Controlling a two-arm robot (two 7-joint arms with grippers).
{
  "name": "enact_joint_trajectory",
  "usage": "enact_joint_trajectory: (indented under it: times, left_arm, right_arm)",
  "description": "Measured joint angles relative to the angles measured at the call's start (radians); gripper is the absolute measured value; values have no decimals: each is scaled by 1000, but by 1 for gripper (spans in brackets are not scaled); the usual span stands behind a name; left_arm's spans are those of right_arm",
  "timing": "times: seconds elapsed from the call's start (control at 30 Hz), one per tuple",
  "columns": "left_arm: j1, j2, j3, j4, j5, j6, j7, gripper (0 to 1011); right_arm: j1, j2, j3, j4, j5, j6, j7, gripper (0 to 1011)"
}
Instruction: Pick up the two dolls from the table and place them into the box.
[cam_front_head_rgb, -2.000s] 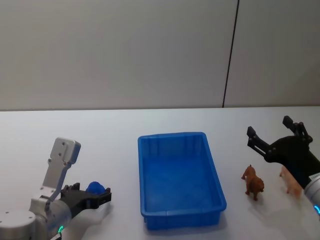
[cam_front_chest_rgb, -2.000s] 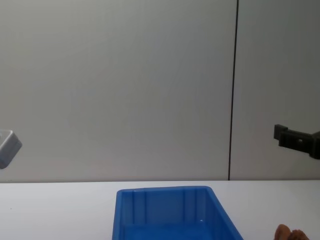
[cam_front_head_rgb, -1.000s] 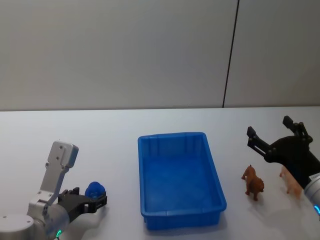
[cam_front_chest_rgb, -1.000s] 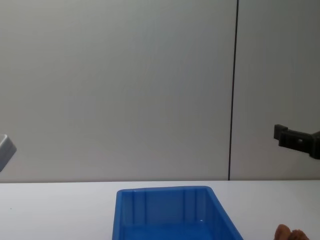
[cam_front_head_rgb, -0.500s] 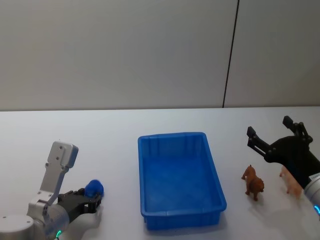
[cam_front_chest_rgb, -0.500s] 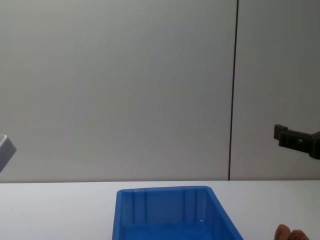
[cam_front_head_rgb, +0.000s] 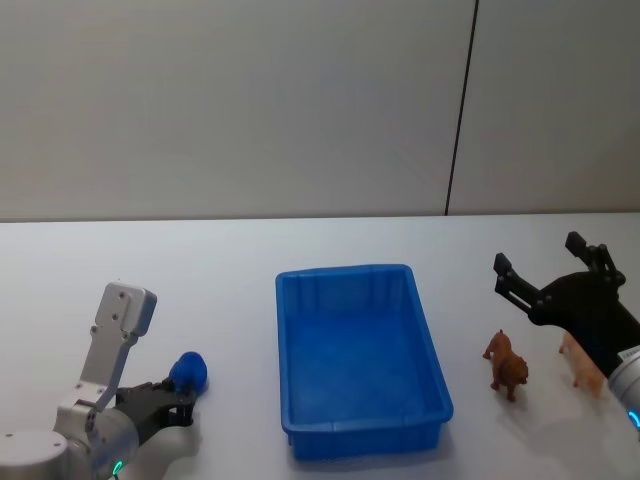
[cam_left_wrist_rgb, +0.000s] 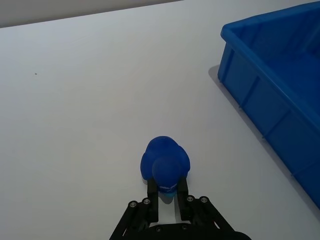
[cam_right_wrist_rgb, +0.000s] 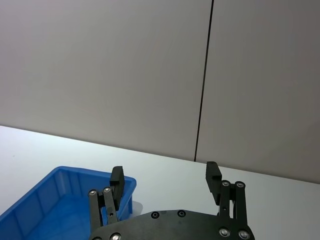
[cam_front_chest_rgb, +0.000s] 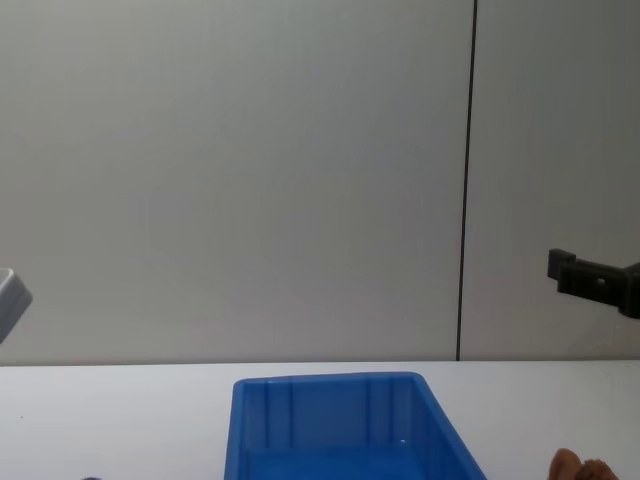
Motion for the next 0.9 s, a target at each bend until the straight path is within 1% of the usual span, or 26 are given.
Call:
enact_joint_trajectory:
  times: [0.3, 0.53, 0.67, 0.7, 0.83, 0.9]
  left_arm:
    - [7, 1, -2, -1, 20, -40, 5, 181]
    - [15, 8, -9, -17, 33, -90, 16, 139]
    - [19, 15, -18, -38, 39, -128, 18, 116]
    - [20, 18, -21, -45, 41, -142, 16, 111]
    - [20, 23, -27, -61, 43, -163, 2, 92]
    - [19, 27, -31, -74, 44, -179, -15, 83]
  right_arm:
    - [0, 0, 0, 0, 0, 0, 0, 1001]
    - [0, 0, 0, 0, 0, 0, 0, 1001]
    - [0, 0, 0, 0, 0, 0, 0, 1001]
    - [0, 0, 0, 0, 0, 0, 0, 1001]
    - [0, 0, 0, 0, 0, 0, 0, 1001]
    - [0, 0, 0, 0, 0, 0, 0, 1001]
